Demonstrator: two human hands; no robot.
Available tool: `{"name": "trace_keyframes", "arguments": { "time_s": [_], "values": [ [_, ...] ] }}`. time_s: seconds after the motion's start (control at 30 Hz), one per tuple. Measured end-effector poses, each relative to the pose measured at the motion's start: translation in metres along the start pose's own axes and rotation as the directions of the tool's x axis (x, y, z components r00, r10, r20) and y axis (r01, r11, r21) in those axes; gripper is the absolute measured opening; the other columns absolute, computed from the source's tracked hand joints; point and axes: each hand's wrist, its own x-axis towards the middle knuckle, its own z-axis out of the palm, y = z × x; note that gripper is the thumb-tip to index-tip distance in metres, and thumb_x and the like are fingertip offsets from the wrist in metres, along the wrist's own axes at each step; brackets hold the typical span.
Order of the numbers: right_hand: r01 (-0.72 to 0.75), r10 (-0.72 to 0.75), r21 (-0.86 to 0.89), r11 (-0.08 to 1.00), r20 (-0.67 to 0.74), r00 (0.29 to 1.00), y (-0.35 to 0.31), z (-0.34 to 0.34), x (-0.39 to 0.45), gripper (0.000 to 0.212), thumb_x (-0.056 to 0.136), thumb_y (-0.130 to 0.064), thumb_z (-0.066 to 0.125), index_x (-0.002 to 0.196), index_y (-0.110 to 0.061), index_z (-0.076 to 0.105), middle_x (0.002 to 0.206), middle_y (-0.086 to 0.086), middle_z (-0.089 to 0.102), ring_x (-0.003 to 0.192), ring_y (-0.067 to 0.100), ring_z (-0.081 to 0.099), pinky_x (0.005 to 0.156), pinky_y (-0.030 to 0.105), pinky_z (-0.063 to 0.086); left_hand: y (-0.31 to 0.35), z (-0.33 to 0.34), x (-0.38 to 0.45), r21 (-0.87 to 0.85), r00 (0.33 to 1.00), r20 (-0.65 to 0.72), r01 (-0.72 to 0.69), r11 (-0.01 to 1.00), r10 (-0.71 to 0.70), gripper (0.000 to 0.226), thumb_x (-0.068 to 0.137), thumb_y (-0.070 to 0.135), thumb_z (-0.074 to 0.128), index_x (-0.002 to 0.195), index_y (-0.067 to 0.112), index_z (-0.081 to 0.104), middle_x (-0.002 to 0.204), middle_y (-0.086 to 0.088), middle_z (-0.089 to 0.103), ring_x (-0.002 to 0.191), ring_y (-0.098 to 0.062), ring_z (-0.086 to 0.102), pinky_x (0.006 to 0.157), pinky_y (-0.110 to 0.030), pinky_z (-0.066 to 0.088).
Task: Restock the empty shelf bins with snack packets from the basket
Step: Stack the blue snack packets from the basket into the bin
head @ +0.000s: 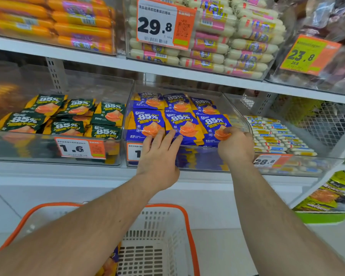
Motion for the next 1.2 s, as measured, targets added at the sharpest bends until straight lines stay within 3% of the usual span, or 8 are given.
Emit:
{"name": "trace_keyframes", "arguments": {
  "time_s": [0.2, 0.33, 0.4, 0.53, 0.77, 0.93, 1.1, 1.2],
  "values": [
    [0.054, -0.053, -0.003, 0.999, -0.167, 0.984, -0.004, 0.0, -0.009, 0.043, 0.084, -0.012, 0.057, 0.126, -0.021, 0.06, 0.13, 0.014, 0.04, 0.113, 0.036, 0.049, 0.091, 0.041, 0.046, 0.001, -0.013, -0.002, -0.106, 1.0, 0.016, 0.0, 0.994, 0.002, 0.084, 0.089, 0.037, 0.057, 0.155, 0.025, 0.007, 0.163, 0.001, -0.003, 0.15, -0.024, -0.007, 0.119, -0.046, -0.003],
    [0.422, -0.347, 0.089, 0.902, -0.433, 0.832, -0.028, 0.015, -0.041, 0.027, 0.079, -0.005, 0.055, 0.103, -0.008, 0.067, 0.109, 0.013, 0.053, 0.096, 0.028, 0.054, 0.076, 0.029, 0.04, -0.021, -0.022, -0.035, -0.133, 0.966, -0.207, -0.182, 0.974, 0.152, 0.069, 0.07, 0.028, 0.066, 0.137, 0.018, 0.049, 0.149, -0.009, 0.037, 0.138, -0.032, 0.029, 0.109, -0.05, 0.023],
    [0.62, -0.53, 0.208, 0.757, -0.359, 0.768, -0.049, 0.037, -0.073, 0.02, 0.073, -0.004, 0.052, 0.086, -0.007, 0.068, 0.09, 0.008, 0.059, 0.083, 0.018, 0.053, 0.068, 0.023, 0.037, -0.048, -0.023, -0.058, -0.085, 0.958, -0.232, -0.191, 0.978, 0.167, 0.057, 0.065, 0.031, 0.062, 0.12, 0.017, 0.06, 0.133, -0.008, 0.05, 0.124, -0.03, 0.039, 0.097, -0.046, 0.032],
    [0.637, -0.71, 0.375, 0.674, 0.092, 0.698, -0.07, 0.099, -0.131, 0.019, 0.068, -0.002, 0.054, 0.075, -0.014, 0.067, 0.076, -0.003, 0.055, 0.071, 0.016, 0.052, 0.065, 0.027, 0.044, -0.1, -0.025, -0.1, -0.047, 0.938, 0.333, -0.091, 0.995, 0.101, 0.042, 0.087, 0.038, 0.049, 0.126, 0.027, 0.058, 0.132, 0.003, 0.053, 0.127, -0.022, 0.037, 0.102, -0.042, 0.027],
    [0.441, -0.244, 0.048, 0.896, 0.884, 0.399, -0.027, 0.232, -0.203, 0.013, 0.086, -0.008, 0.053, 0.082, -0.013, 0.064, 0.092, 0.008, 0.066, 0.088, 0.023, 0.06, 0.076, 0.035, 0.05, -0.144, 0.006, -0.144, -0.027, 0.558, 0.83, 0.028, 0.999, 0.007, 0.042, 0.094, 0.036, 0.051, 0.136, 0.031, 0.049, 0.14, -0.001, 0.05, 0.12, -0.024, 0.052, 0.096, -0.039, 0.044],
    [0.429, 0.029, -0.112, 0.896, 0.98, 0.196, 0.033, 0.284, -0.245, 0.041, 0.099, -0.007, 0.041, 0.06, -0.018, 0.034, 0.062, -0.002, 0.034, 0.061, 0.019, 0.046, 0.044, 0.014, 0.03, -0.151, 0.019, -0.141, -0.023, 0.538, 0.843, 0.045, 0.999, -0.005, 0.038, 0.093, 0.034, 0.05, 0.131, 0.028, 0.053, 0.127, -0.004, 0.056, 0.102, -0.023, 0.058, 0.085, -0.037, 0.051],
    [0.401, 0.141, -0.239, 0.884, 0.956, 0.259, 0.085, 0.329, -0.272, 0.03, 0.092, -0.017, 0.052, 0.068, -0.025, 0.036, 0.07, -0.005, 0.036, 0.066, 0.012, 0.041, 0.069, 0.024, 0.038, -0.165, 0.03, -0.142, -0.006, 0.504, 0.863, 0.09, 0.996, -0.041, 0.036, 0.094, 0.03, 0.047, 0.129, 0.025, 0.052, 0.125, -0.006, 0.057, 0.106, -0.026, 0.057, 0.088, -0.04, 0.05],
    [0.375, 0.185, -0.262, 0.889, 0.956, 0.228, 0.094, 0.335, -0.277, 0.024, 0.092, -0.01, 0.049, 0.069, -0.015, 0.042, 0.069, 0.0, 0.042, 0.063, 0.014, 0.044, 0.049, 0.021, 0.032, -0.16, 0.033, -0.145, -0.029, 0.448, 0.894, 0.09, 0.996, -0.014, 0.039, 0.095, 0.03, 0.046, 0.134, 0.023, 0.049, 0.127, -0.004, 0.056, 0.107, -0.024, 0.056, 0.088, -0.037, 0.05]
  ]
}}
